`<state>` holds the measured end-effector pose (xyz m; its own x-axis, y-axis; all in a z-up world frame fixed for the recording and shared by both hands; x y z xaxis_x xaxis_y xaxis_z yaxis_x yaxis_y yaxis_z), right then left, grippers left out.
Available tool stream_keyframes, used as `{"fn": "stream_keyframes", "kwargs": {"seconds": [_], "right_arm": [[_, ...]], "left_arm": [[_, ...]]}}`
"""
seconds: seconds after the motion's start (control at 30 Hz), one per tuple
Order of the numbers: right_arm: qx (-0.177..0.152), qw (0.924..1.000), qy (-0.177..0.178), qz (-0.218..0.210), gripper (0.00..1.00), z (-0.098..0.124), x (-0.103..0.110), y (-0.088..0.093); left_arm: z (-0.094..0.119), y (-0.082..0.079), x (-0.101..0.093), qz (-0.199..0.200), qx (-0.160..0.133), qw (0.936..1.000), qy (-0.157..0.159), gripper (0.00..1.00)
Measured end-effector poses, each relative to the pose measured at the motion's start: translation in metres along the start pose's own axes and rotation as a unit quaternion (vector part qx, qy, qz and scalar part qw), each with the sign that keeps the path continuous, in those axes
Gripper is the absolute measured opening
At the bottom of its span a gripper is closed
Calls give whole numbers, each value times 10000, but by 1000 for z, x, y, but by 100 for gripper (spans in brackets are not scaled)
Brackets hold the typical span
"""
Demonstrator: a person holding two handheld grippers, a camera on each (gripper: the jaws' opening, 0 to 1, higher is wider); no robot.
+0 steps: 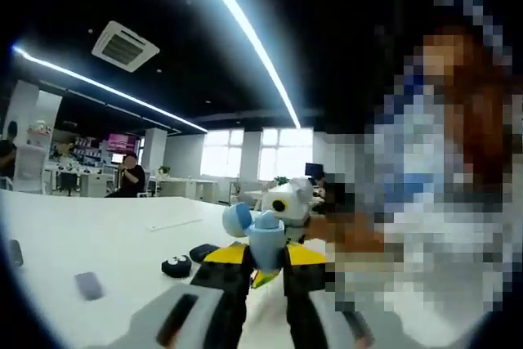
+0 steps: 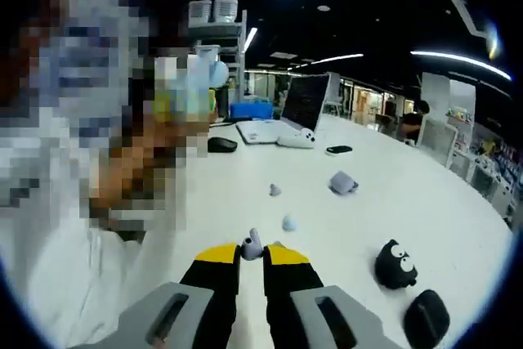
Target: Pick up the earbuds from the table and place the earbuds into the earbud case
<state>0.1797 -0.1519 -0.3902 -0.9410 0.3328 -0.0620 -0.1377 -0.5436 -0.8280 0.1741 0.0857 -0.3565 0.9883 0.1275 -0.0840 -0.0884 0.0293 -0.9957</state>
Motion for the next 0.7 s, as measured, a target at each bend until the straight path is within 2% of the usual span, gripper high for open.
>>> {"fn": "stream_keyframes", "kwargs": {"seconds": [0.23, 0.37, 0.43, 0.6, 0.7], "right_arm": [[225, 9974, -242, 635, 10, 46, 10, -35], [382, 9938, -406, 958, 10, 64, 16, -60], [627, 9900, -525, 1151, 10, 67, 20, -68], [989, 9839, -488, 1405, 10, 59, 23, -82], [1333, 9758, -633, 1617, 10, 52, 28, -86]], "left_arm": [[-15, 6, -3, -39, 205, 9996, 175, 17], [-23, 11, -5, -48, 327, 9991, 267, 17], [-27, 13, -4, -30, 372, 9988, 304, 17], [-36, 18, -4, -14, 545, 9977, 400, 17], [-40, 21, -6, -31, 625, 9971, 423, 17]]}}
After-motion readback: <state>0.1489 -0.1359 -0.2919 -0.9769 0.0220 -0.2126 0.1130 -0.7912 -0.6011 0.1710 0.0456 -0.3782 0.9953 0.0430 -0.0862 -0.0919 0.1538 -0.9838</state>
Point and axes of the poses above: the point that each gripper's makers call its tool centre point, and the gripper's own axes: z roughly backward along the fingers, x roughly to its left, y roughly out of its underside, the point moved 9 cm from there along z, roughly backward along the fingers, and after that the axes turned 8 degrees about x, right-handed, at the moved point
